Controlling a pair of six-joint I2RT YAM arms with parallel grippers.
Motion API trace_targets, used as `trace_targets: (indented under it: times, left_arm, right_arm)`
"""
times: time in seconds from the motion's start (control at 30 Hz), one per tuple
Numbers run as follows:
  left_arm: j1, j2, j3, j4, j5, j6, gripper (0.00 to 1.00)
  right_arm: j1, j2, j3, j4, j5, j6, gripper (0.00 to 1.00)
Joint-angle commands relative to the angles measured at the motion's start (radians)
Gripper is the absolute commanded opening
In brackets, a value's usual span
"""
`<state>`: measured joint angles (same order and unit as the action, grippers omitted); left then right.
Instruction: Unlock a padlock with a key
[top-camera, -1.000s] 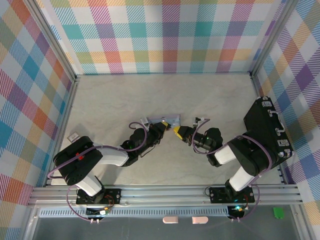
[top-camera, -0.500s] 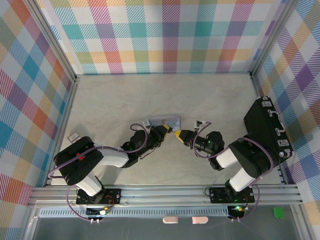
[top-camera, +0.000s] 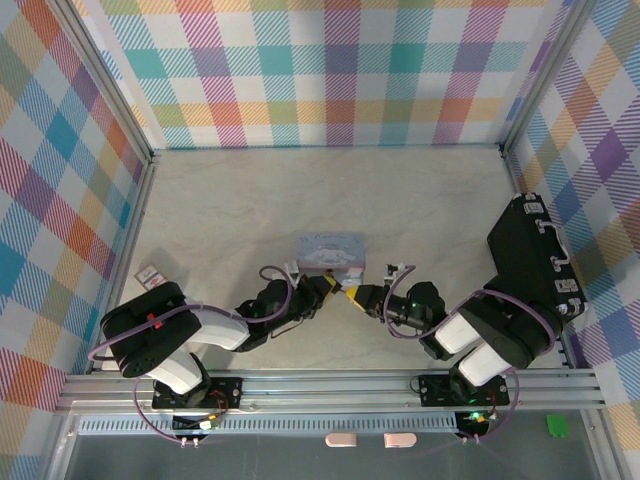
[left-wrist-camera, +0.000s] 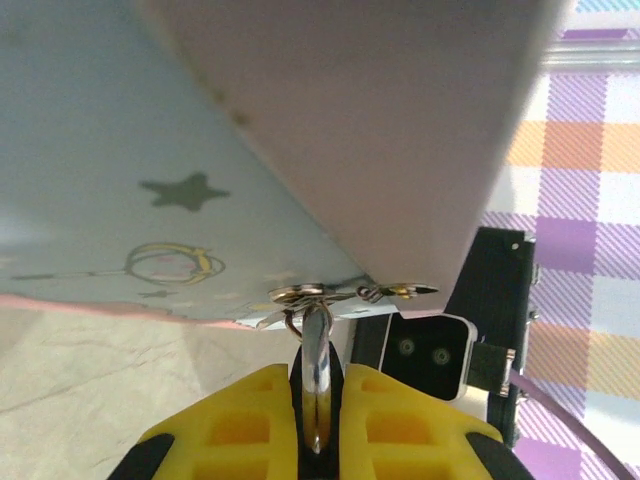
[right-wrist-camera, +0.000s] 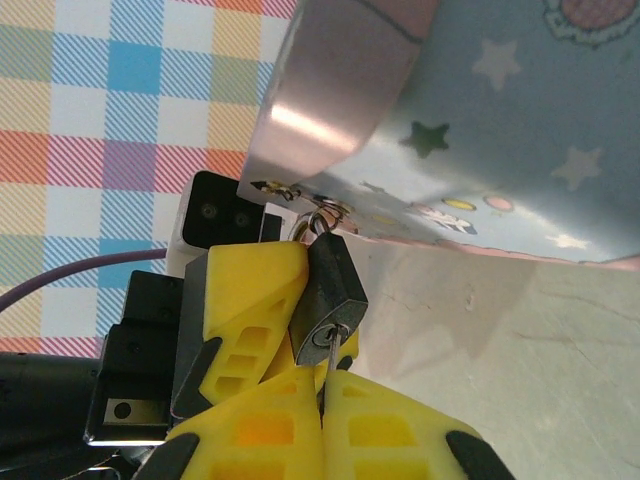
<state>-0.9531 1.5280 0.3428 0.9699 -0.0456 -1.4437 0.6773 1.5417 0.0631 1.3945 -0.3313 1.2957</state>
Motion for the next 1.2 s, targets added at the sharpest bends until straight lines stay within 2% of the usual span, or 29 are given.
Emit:
trace_targets:
  times: [0.0, 0.3, 0.4, 0.5, 0.9, 1.03, 1.17]
  left_arm:
    - [-0.053, -0.023, -0.010, 0.116, 0.071, -0.008, 0.00]
    - [-0.100, 0.139, -0.032, 0.370, 0.018, -0.086, 0.00]
    - [-0.119, 0.165, -0.018, 0.380, -0.009, -0.095, 0.00]
    - [-0.128, 0.107, 0.000, 0.356, -0.033, -0.042, 0.00]
    - [-0.139, 0.148, 0.047, 0.373, -0.039, -0.084, 0.00]
    - [-0.145, 0.165, 0.085, 0.372, -0.040, -0.092, 0.00]
    - [-0.156, 0.189, 0.118, 0.376, -0.045, -0.114, 0.00]
  right_arm:
    - [0.013, -0.008, -0.015, -0.006, 0.096, -0.031, 0.00]
    - [0.104, -0.087, -0.050, -0.117, 0.219, -0.017, 0.00]
    - [0.124, -0.137, -0.058, -0.193, 0.257, 0.002, 0.00]
    - [0.142, -0.206, -0.068, -0.285, 0.309, 0.028, 0.00]
    - [0.197, -0.674, -0.069, -0.821, 0.440, 0.059, 0.00]
    - [0.200, -0.692, -0.069, -0.824, 0.449, 0.072, 0.00]
    - [0.207, -0.609, -0.065, -0.712, 0.452, 0.084, 0.00]
